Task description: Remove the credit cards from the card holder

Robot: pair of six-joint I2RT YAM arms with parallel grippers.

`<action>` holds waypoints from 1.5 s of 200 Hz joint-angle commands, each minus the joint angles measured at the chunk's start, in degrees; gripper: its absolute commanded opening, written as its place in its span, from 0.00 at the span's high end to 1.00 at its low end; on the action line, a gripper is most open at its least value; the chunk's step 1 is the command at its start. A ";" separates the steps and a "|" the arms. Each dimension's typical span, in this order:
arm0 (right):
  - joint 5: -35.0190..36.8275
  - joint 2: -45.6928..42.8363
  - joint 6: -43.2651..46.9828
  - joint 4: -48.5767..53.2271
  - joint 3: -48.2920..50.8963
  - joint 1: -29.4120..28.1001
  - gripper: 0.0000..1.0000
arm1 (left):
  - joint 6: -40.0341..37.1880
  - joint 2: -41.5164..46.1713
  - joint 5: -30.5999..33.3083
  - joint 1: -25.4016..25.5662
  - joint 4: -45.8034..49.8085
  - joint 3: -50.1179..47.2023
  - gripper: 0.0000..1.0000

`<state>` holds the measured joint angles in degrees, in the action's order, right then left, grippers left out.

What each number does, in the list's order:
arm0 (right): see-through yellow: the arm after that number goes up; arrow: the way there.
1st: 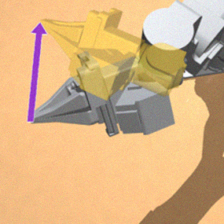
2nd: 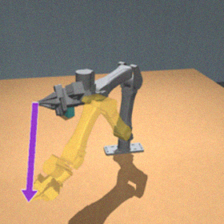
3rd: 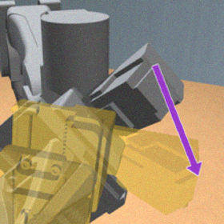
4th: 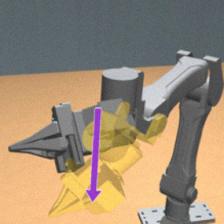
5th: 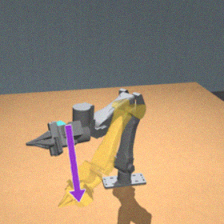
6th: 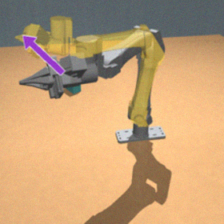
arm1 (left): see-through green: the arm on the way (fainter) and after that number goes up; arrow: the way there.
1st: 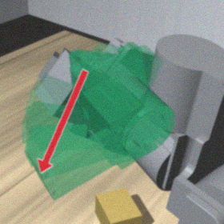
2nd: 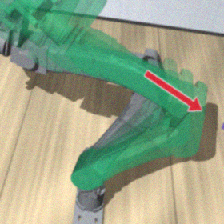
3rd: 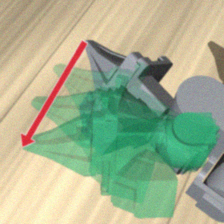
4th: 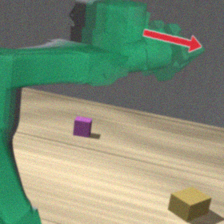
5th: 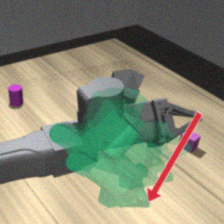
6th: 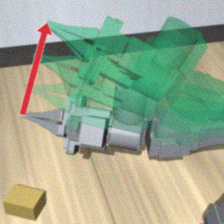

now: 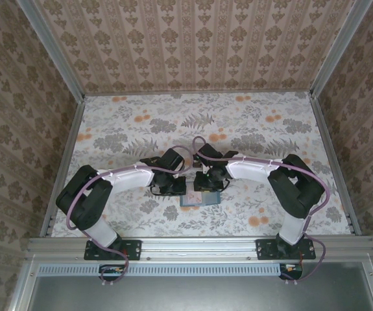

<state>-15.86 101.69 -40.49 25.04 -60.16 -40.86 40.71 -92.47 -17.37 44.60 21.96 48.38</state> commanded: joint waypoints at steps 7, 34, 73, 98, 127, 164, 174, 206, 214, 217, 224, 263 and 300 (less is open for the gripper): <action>-0.42 -3.28 -0.11 1.44 0.15 0.34 0.71 | 0.34 2.88 1.50 0.43 3.55 1.06 0.89; -1.82 -3.31 -0.36 0.18 1.48 1.11 0.71 | 0.36 3.97 1.57 0.60 4.30 2.37 0.89; -4.73 -2.07 -0.62 -2.20 3.06 1.84 0.73 | 1.12 2.08 -1.00 1.71 1.60 3.80 0.89; -5.28 -1.29 -0.73 -3.09 3.63 2.16 0.73 | 1.06 -0.89 -2.32 1.85 -0.06 4.30 0.89; -7.18 -0.60 -0.97 -5.19 4.71 2.62 0.73 | 0.51 -2.83 -0.96 1.88 1.69 4.48 0.89; -9.65 0.30 -1.34 -7.64 5.52 3.16 0.74 | -0.41 -4.54 0.49 1.94 3.68 4.13 0.90; -10.21 0.35 -1.54 -8.14 5.73 3.24 0.74 | -0.38 -4.64 0.57 1.90 3.60 3.98 0.90; -12.66 -0.48 -3.05 -11.52 7.05 3.60 0.77 | -0.46 -4.65 0.84 1.91 3.95 3.66 0.90; -13.10 -0.91 -3.37 -12.19 7.34 3.68 0.77 | -0.58 -4.73 0.93 1.98 4.13 3.63 0.91; -13.20 -1.04 -3.51 -12.43 7.35 3.68 0.78 | -0.58 -4.70 0.93 1.95 4.15 3.58 0.91; -13.35 -1.39 -3.74 -12.74 7.56 3.73 0.78 | -0.48 -4.79 1.02 1.96 4.25 3.57 0.91; -14.45 -2.68 -4.66 -14.04 8.31 4.12 0.81 | -0.63 -4.68 1.11 1.98 4.72 3.66 0.91; -15.88 -2.91 -5.69 -16.36 9.13 4.47 0.82 | -0.56 -4.48 1.17 2.02 4.95 3.72 0.91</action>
<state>-28.16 100.44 -44.40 12.78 -51.96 -36.40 40.88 -95.55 -18.00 46.22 23.35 52.07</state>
